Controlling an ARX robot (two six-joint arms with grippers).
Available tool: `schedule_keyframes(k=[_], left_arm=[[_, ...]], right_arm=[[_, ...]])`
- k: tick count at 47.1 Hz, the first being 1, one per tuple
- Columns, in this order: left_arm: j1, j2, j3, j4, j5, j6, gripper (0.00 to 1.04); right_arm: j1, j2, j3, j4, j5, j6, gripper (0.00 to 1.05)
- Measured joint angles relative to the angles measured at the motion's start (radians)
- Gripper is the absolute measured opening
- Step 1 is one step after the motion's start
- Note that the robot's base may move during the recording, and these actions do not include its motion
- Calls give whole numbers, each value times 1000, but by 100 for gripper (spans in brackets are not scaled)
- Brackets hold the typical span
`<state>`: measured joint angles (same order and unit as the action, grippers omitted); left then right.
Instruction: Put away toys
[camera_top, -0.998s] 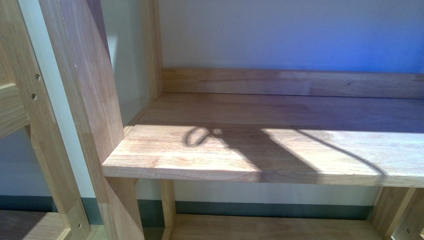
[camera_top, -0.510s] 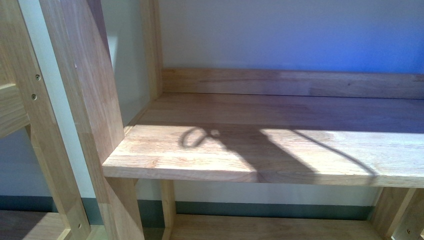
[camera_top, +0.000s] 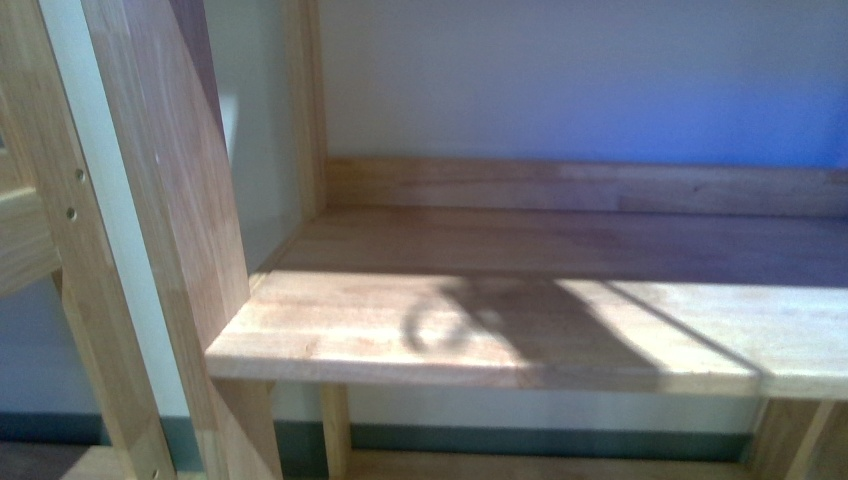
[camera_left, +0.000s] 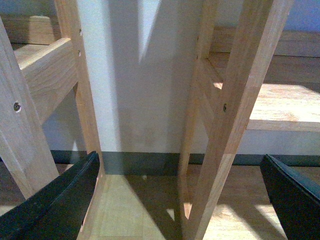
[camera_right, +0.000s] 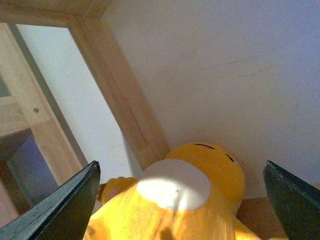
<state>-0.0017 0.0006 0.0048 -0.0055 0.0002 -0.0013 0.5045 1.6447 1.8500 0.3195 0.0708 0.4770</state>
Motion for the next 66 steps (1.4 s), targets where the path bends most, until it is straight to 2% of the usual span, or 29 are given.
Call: schedule_keyframes(k=[18, 24, 36, 55, 66], left_arm=[[0, 0, 0, 0, 0, 0, 98], [0, 0, 0, 0, 0, 0, 98], [0, 0, 0, 0, 0, 0, 98], [0, 0, 0, 0, 0, 0, 98], [0, 0, 0, 0, 0, 0, 98]], right_arm=[[39, -328, -460, 142, -19, -143, 98], [56, -455, -605, 145, -5, -200, 98], [77, -777, -1003, 148, 99, -428, 98], [74, -1078, -1377, 179, 253, -558, 98], [89, -1270, -1569, 114, 277, -584, 98]])
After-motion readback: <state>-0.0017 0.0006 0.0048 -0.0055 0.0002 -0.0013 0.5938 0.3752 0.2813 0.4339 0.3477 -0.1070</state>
